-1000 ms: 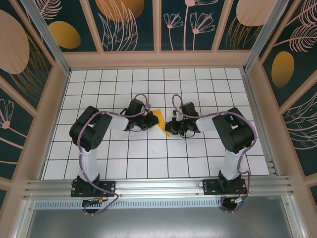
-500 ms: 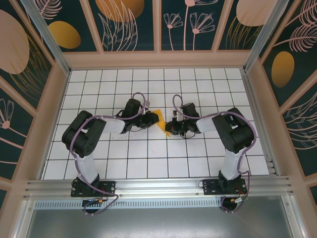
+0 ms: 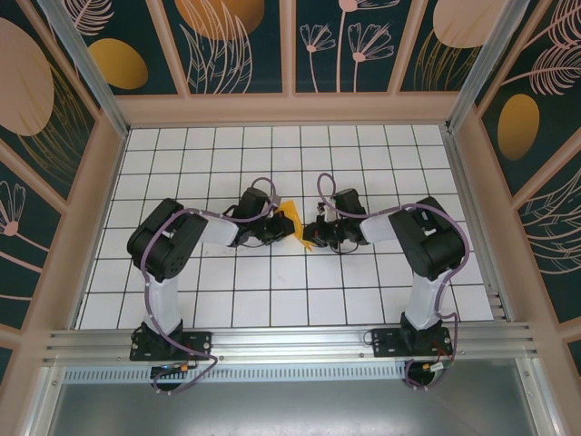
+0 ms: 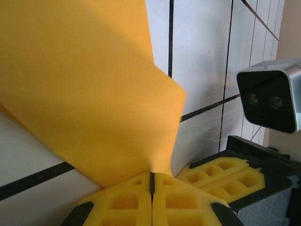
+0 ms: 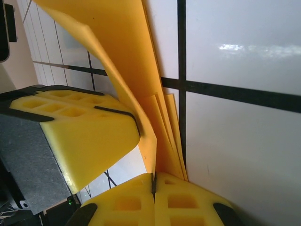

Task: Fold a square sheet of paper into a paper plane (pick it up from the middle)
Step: Fold the wing for the fifth time at the center of the table.

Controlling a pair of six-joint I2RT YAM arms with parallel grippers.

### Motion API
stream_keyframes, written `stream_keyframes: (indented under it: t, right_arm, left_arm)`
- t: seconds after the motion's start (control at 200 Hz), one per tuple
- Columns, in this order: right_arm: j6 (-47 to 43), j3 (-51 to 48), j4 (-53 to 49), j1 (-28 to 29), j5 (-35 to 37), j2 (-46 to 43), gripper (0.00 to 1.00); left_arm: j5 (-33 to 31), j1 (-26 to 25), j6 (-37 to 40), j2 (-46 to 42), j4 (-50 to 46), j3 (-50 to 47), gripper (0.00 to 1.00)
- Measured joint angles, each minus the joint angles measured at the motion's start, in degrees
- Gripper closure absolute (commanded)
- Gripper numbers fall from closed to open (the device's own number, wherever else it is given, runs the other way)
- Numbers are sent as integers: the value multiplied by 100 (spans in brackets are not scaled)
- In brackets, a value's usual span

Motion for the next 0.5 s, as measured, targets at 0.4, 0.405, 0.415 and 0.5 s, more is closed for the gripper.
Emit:
stream_keyframes:
  t: [0.4,0.405,0.415,0.5]
  right_arm:
    - [-334,42,-431,-11,2,-168,85]
    - [-343,42,-437,-11,4,-168,85]
    - [-352,42,-446,-11,2,-168,85]
    - [-385,24,-479,-11,2,-179,88]
  left_arm:
    - [-192,-33,22,37,-542,280,95]
    - [-192,-33,22,37,-544,280,95]
    - [-197,-33,20,37,-553,282,95]
    - [-199,-33,22,37,-564,289,95]
